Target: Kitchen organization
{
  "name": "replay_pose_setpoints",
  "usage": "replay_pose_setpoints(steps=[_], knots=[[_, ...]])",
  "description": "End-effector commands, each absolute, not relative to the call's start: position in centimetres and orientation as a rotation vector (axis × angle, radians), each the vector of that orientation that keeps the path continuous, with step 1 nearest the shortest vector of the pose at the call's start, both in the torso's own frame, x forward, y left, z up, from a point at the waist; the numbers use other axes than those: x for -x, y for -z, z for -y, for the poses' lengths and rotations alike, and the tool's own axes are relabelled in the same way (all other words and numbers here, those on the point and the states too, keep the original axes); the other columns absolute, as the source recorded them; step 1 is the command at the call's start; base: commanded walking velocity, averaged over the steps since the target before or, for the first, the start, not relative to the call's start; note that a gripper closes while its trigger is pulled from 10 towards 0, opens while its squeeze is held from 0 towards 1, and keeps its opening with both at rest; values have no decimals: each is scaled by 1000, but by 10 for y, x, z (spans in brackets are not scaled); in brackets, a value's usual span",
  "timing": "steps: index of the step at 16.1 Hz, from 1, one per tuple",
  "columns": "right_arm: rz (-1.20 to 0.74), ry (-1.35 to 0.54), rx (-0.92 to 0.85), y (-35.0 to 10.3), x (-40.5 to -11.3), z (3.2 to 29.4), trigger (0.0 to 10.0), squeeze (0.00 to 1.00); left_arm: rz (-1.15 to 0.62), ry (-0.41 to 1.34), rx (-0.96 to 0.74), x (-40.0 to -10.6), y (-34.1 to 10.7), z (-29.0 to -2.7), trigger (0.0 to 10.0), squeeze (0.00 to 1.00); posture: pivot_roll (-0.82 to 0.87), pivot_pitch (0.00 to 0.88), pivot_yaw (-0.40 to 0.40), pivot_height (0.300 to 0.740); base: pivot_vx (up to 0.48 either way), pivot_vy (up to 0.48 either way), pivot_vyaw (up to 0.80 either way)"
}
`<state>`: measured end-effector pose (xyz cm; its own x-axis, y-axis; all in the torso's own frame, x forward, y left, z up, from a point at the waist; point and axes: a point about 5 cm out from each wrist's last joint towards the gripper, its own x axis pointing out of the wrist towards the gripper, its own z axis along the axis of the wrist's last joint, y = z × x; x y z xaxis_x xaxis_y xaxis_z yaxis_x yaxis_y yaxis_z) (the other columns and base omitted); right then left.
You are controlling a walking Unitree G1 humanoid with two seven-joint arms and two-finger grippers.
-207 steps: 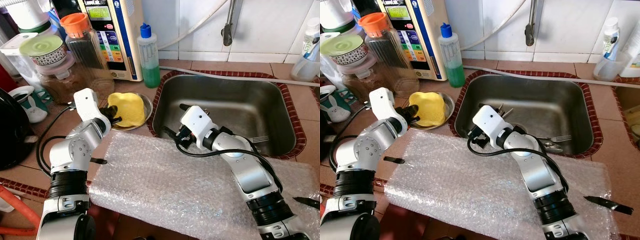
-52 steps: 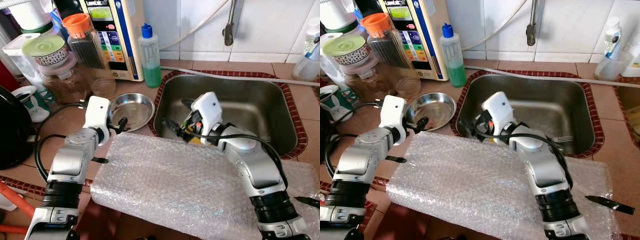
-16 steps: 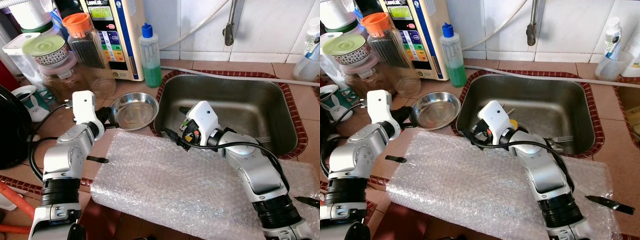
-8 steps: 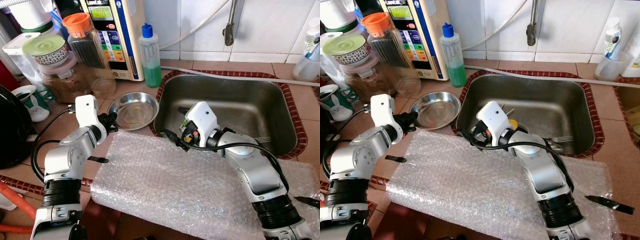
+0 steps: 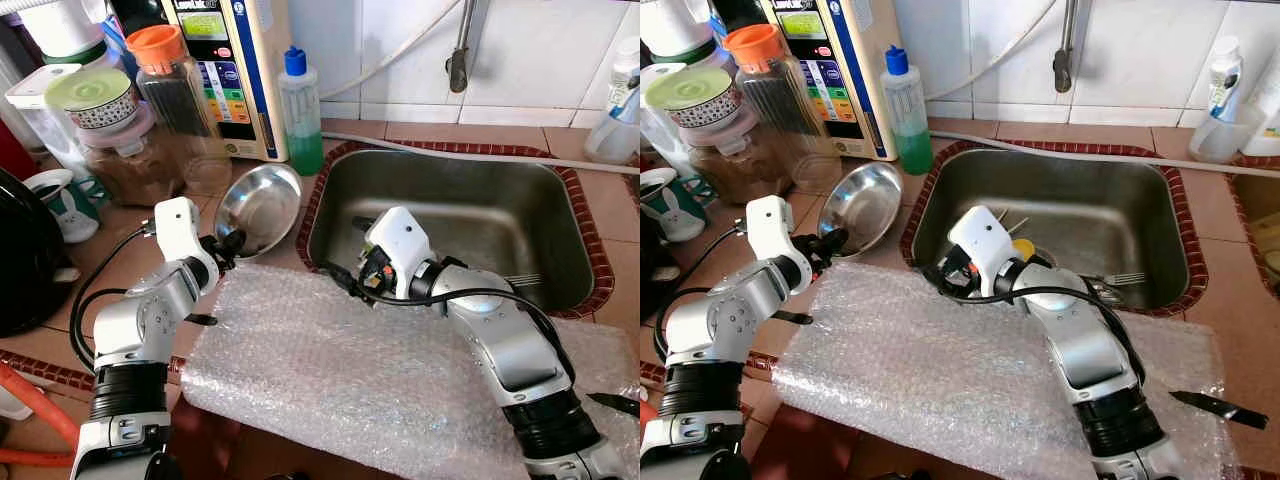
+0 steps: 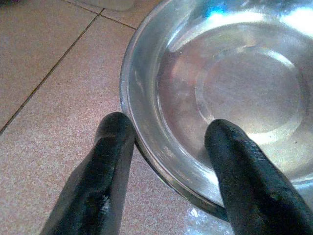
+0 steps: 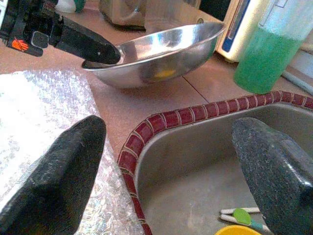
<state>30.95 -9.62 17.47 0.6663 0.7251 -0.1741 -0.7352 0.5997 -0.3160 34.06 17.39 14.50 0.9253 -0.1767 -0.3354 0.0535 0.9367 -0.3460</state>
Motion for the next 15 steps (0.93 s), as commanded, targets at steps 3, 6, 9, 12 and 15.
replay_pose_setpoints(steps=[3, 6, 9, 12, 15], knots=[[-18, -866, 386, -174, -307, 91, 10000, 0, -392, 93, 333, -340, -143, -181, 10000, 1000, -219, 97, 142, 740, 0, 0, 0], [-17, -864, 386, -174, -307, 91, 10000, 0, -334, 96, 286, -343, -159, -185, 10000, 1000, -219, 98, 143, 740, 0, 0, 0], [-15, -864, 388, -175, -308, 91, 10000, 0, -334, 104, 296, -343, -162, -184, 10000, 1000, -215, 97, 142, 740, 0, 0, 0], [-13, -865, 389, -175, -308, 91, 10000, 0, -391, 115, 324, -341, -151, -178, 10000, 0, -215, 97, 142, 740, 0, 0, 0], [-13, -863, 390, -175, -308, 91, 10000, 0, -434, 114, 332, -338, -140, -176, 10000, 0, -220, 98, 141, 740, 0, 0, 0]])
